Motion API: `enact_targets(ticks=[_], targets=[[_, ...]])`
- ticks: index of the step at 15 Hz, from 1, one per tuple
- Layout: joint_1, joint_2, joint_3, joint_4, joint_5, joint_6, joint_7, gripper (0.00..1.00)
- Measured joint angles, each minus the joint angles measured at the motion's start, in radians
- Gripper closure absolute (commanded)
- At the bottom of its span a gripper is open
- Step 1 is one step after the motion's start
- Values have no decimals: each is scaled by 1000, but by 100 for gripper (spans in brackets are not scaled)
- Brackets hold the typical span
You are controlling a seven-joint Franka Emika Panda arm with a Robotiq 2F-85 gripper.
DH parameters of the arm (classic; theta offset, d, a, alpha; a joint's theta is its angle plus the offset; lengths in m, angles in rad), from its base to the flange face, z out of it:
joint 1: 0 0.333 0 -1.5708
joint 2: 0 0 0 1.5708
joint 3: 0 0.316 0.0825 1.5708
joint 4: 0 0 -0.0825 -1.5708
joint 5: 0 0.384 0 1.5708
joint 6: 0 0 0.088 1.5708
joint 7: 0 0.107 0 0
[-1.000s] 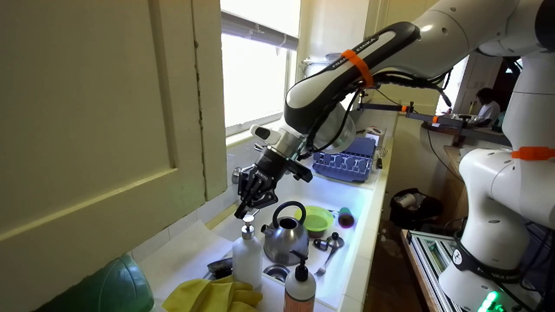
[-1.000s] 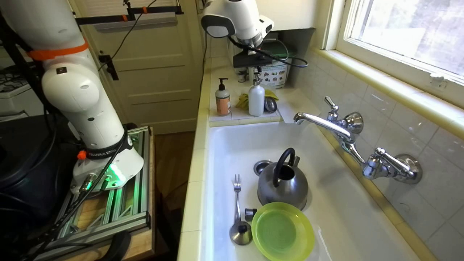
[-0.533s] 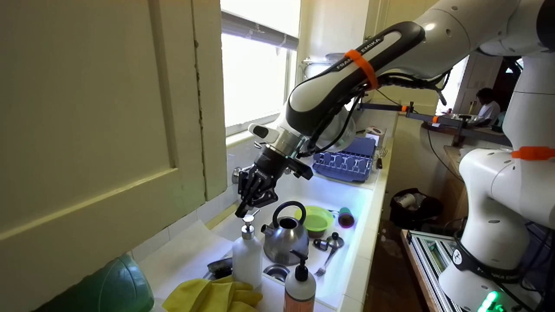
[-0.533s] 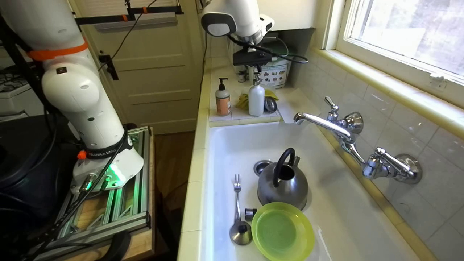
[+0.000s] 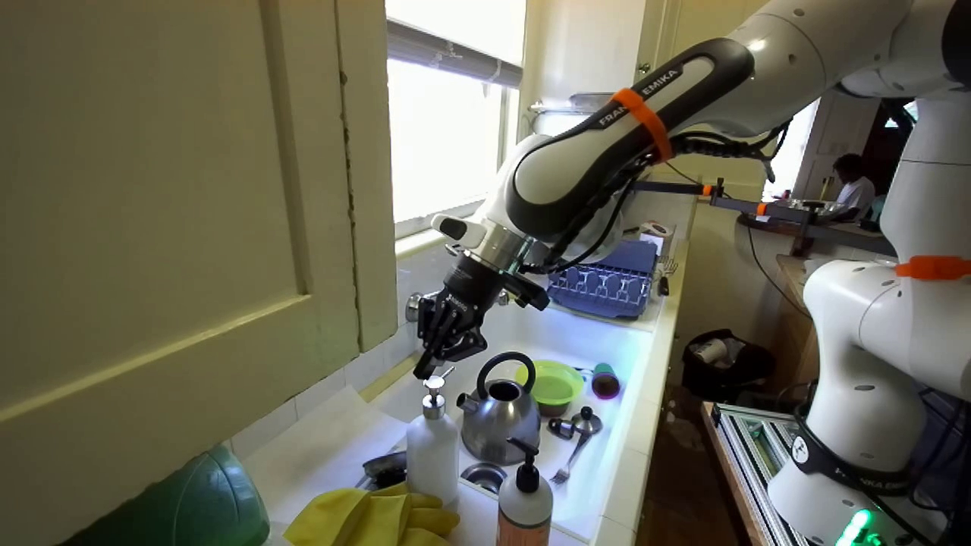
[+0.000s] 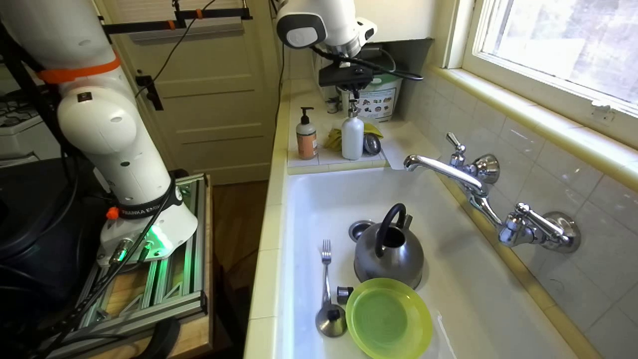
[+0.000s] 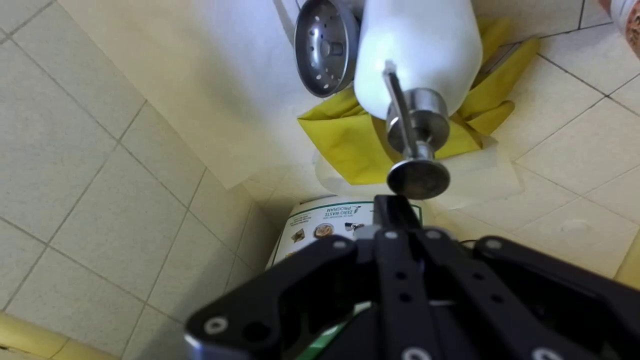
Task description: Press the top of the white bottle
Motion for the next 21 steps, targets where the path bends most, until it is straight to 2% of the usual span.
enact_targets(ticks=[9, 21], targets=[[-68, -7, 92, -5, -113, -11, 108, 100], [-105, -14, 104, -5, -247, -51, 244, 100]])
